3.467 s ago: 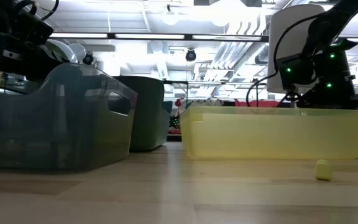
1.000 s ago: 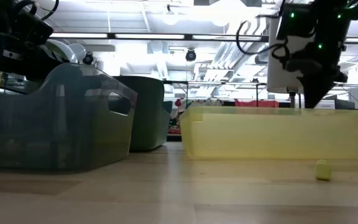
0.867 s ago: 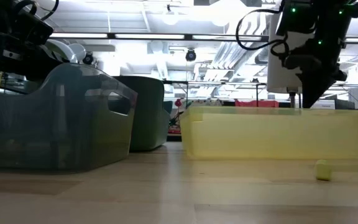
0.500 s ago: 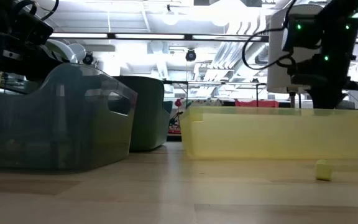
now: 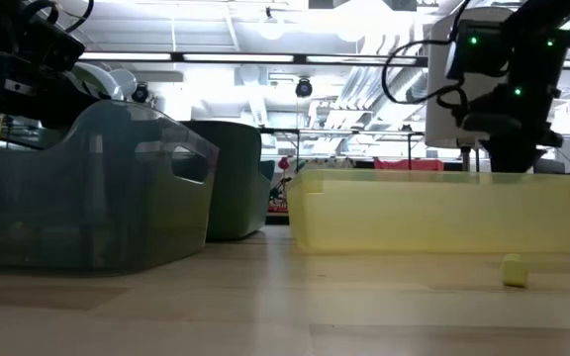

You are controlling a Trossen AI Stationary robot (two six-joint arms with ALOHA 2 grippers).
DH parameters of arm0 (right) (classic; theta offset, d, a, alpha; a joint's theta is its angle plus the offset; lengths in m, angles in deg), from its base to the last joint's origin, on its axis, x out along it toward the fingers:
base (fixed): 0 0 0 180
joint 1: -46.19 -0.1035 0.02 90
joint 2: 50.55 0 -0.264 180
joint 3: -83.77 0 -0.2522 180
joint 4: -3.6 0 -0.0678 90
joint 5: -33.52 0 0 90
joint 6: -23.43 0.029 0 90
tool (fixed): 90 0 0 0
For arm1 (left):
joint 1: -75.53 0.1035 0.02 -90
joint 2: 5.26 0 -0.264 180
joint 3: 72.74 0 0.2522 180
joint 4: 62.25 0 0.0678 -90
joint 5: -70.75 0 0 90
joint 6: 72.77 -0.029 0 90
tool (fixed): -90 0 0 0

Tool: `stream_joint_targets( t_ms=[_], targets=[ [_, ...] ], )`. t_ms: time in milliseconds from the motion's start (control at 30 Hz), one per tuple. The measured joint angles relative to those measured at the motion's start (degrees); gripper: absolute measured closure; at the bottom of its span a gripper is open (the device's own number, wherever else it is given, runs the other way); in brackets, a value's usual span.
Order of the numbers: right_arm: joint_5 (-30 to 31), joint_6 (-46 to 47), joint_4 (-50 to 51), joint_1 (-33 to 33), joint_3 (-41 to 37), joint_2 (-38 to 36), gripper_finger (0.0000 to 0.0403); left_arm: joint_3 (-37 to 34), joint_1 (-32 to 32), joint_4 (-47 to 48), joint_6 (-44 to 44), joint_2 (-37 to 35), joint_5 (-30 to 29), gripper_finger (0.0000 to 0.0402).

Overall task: Sort crayons
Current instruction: Put the blue crayon into the blue bin

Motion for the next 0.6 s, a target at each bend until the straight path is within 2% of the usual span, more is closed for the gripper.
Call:
stream_joint_targets(
  t_ms=[100, 200, 433, 600],
  targets=[
    [-1.6, -0.1, 0.5, 0.9, 0.2, 0.0, 0.0299, 0.0, 0.0, 0.0, 0.0, 0.0, 0.0, 0.0401],
    [-2.5, 3.3, 2.7, 2.1, 0.2, 0.0, 0.0276, 0.0, 0.0, 0.0, 0.0, 0.0, 0.0, 0.0401],
    [-3.3, 12.1, 4.6, 3.0, -0.2, 0.0, 0.0269, 0.0, 0.0, 0.0, 0.0, 0.0, 0.0, 0.0401],
    [-3.3, 19.5, 8.4, 0.2, -0.2, 0.0, 0.0269, 0.0, 0.0, 0.0, 0.0, 0.0, 0.0, 0.0401]
  ],
)
